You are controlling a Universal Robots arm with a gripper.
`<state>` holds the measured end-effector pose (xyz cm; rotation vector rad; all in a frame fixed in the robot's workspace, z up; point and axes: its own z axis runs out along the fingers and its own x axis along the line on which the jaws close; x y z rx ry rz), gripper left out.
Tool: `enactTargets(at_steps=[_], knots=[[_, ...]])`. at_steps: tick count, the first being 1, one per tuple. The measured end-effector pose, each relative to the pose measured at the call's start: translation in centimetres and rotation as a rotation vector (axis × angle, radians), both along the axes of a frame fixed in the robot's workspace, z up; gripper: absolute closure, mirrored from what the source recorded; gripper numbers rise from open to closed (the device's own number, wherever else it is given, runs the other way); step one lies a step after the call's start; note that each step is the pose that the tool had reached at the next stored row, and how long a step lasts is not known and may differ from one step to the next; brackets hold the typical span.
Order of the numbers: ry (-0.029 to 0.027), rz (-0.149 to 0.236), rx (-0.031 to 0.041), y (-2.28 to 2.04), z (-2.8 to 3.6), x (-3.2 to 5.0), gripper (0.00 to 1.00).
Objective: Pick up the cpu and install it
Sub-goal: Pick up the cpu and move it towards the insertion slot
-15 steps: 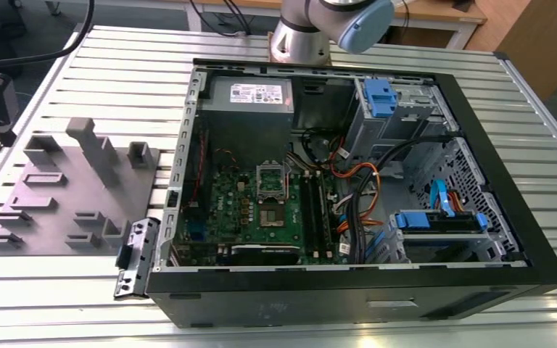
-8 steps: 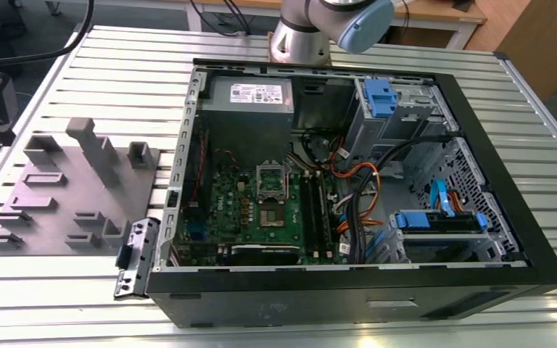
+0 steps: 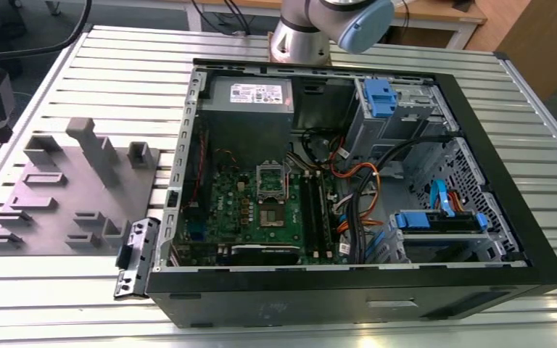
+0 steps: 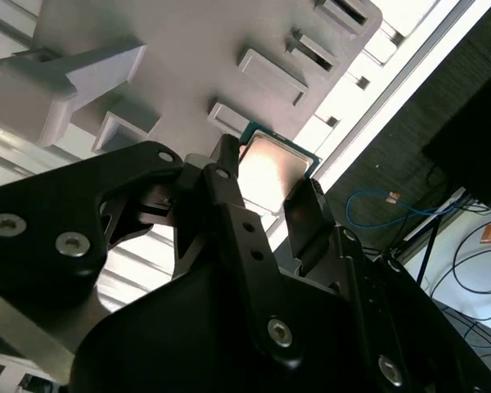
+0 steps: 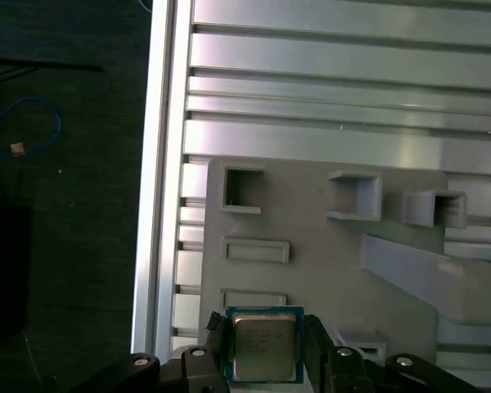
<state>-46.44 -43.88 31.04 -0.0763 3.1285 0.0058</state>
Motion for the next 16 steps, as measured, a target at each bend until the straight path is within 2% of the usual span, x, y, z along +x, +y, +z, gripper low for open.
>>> enactTargets(at_steps=[10, 16], knots=[[0.0001, 0.0, 0.0, 0.0, 3.07, 0.0, 0.53], [0.0, 0.0, 0.0, 0.0, 3.22, 0.0, 0.53]])
